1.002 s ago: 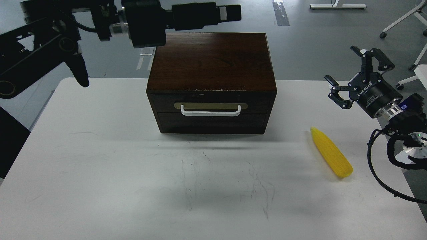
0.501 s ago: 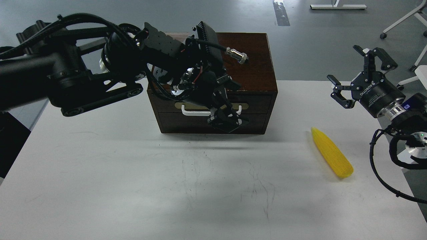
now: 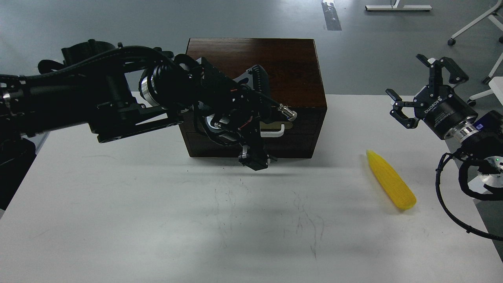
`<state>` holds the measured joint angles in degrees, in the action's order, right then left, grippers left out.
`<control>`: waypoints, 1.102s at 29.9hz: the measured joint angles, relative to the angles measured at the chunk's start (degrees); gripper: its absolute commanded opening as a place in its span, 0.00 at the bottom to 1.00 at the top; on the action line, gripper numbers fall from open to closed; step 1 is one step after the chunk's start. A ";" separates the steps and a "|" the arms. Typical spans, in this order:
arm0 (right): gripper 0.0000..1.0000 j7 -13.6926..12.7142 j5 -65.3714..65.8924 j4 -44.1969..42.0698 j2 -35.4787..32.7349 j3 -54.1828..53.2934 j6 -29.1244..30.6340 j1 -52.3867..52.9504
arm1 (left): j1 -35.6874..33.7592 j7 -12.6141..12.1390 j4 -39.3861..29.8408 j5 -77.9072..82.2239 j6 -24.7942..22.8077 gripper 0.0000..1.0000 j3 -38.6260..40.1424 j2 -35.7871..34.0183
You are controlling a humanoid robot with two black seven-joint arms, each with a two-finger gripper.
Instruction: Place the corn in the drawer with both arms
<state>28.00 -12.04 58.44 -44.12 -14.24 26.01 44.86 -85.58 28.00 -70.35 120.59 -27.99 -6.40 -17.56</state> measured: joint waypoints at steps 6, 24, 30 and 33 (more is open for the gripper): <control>1.00 0.00 0.00 0.00 0.00 0.00 0.00 -0.13 | 0.75 0.00 0.65 1.87 0.00 0.98 -1.78 0.21; 1.00 0.00 0.00 0.09 -0.18 -0.02 0.00 -0.73 | 1.89 0.00 0.66 2.23 0.00 0.98 -2.04 0.05; 1.00 0.00 0.00 0.09 -0.18 -0.02 0.00 -0.83 | 1.76 0.00 0.66 2.10 0.00 0.98 -2.04 -0.02; 1.00 0.00 0.00 0.09 -0.18 -0.02 0.00 -0.83 | 1.75 0.00 0.99 2.10 0.00 0.98 -2.04 -0.02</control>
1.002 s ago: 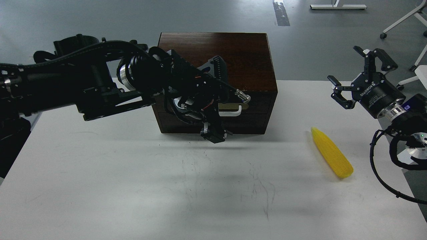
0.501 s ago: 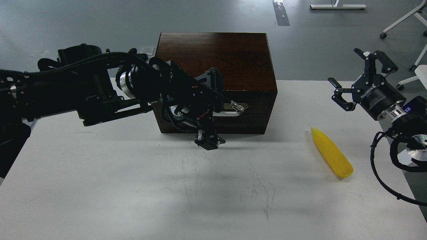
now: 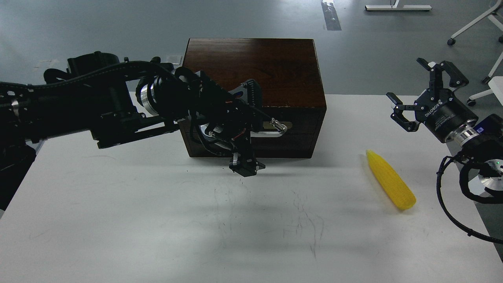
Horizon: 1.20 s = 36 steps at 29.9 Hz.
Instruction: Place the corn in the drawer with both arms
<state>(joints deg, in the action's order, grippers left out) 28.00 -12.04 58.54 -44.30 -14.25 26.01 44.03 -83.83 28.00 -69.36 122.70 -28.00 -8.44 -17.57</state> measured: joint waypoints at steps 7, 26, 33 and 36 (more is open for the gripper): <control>1.00 0.00 0.00 0.00 0.00 0.00 0.00 -0.17 | 0.05 0.00 1.05 0.16 -0.01 0.98 -0.07 0.08; 1.00 0.00 0.00 0.18 -0.04 -0.08 0.08 -0.61 | 2.52 0.00 2.35 1.71 -0.01 0.98 -0.26 -0.10; 1.00 0.00 0.00 0.17 -0.05 -0.08 0.08 -0.91 | 2.82 -0.01 2.04 1.74 -0.01 0.98 -0.23 0.06; 1.00 0.00 0.00 0.17 -0.05 -0.11 0.08 -0.95 | 2.83 -0.02 0.64 1.63 -0.01 0.98 -0.20 0.03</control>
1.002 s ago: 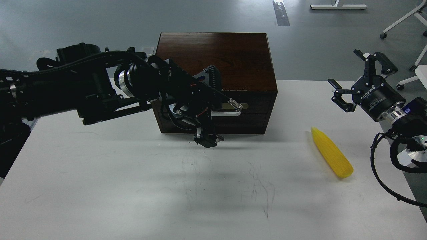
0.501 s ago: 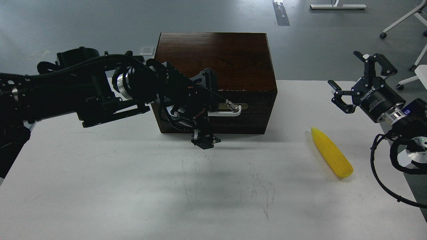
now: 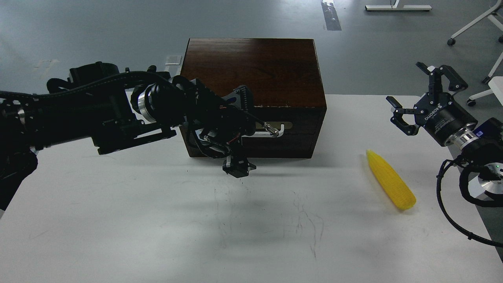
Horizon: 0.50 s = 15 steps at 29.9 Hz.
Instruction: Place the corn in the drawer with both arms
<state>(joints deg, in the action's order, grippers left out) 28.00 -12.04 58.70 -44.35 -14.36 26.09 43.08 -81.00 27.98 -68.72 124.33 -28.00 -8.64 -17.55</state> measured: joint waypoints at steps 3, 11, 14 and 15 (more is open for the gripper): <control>1.00 0.00 0.00 0.00 -0.13 -0.05 0.00 -0.07 | -0.13 0.00 -2.67 -0.27 0.00 0.98 0.01 -0.80; 1.00 0.00 0.00 0.01 -0.39 -0.06 0.01 -0.41 | -0.27 0.00 -7.39 -0.46 0.03 0.98 -1.89 -2.75; 1.00 0.00 0.00 0.01 -0.39 -0.06 0.01 -0.45 | -0.31 0.00 -9.61 -0.47 0.03 0.98 -2.12 -3.70; 1.00 0.00 0.00 0.00 -0.39 -0.06 0.01 -0.45 | -0.31 0.00 -10.66 -0.49 0.02 0.98 -2.15 -4.12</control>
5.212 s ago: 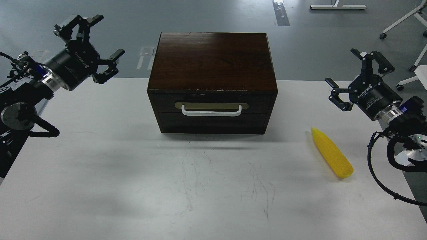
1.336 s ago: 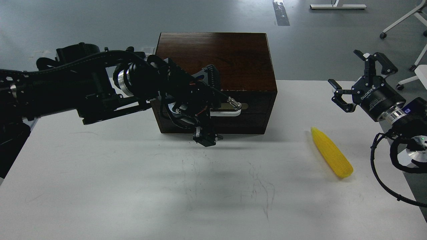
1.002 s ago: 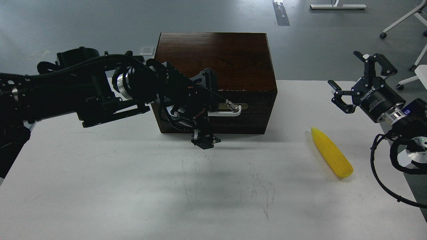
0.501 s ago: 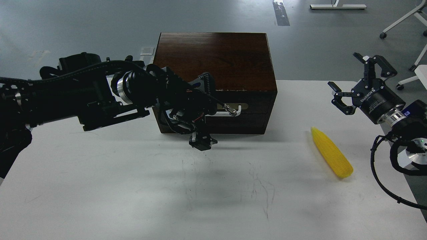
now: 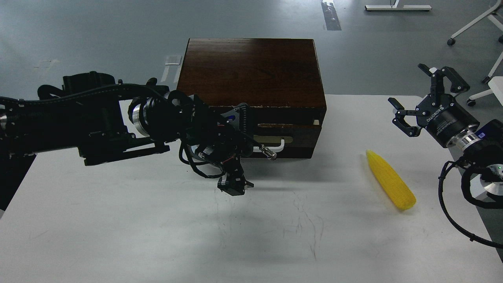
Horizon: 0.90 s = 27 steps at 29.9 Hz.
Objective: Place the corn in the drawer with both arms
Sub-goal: 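Pull the drawer open toward the robot with the left gripper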
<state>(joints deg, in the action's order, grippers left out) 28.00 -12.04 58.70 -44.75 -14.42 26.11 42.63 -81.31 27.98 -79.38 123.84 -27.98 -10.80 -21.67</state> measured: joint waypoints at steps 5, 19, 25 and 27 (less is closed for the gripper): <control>1.00 0.00 0.00 -0.04 0.00 0.00 0.00 0.00 | -0.24 0.00 -4.75 0.00 -0.01 0.98 -0.02 -2.51; 1.00 0.00 0.00 -0.09 0.00 0.10 0.00 -0.34 | -0.21 0.00 -13.84 0.17 -0.03 0.98 -0.03 -6.40; 1.00 0.00 0.00 -0.08 0.00 0.10 0.00 -0.43 | 0.04 -0.01 -14.20 0.27 -0.03 0.98 -0.41 -6.06; 1.00 0.00 0.00 -0.07 0.00 0.10 0.00 -0.43 | -0.05 -0.01 -14.20 0.49 -0.03 0.98 -0.88 -5.73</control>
<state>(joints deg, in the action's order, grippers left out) 28.00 -12.04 58.63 -44.74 -14.33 26.11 42.20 -81.36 27.97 -93.58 124.33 -28.02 -11.67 -27.40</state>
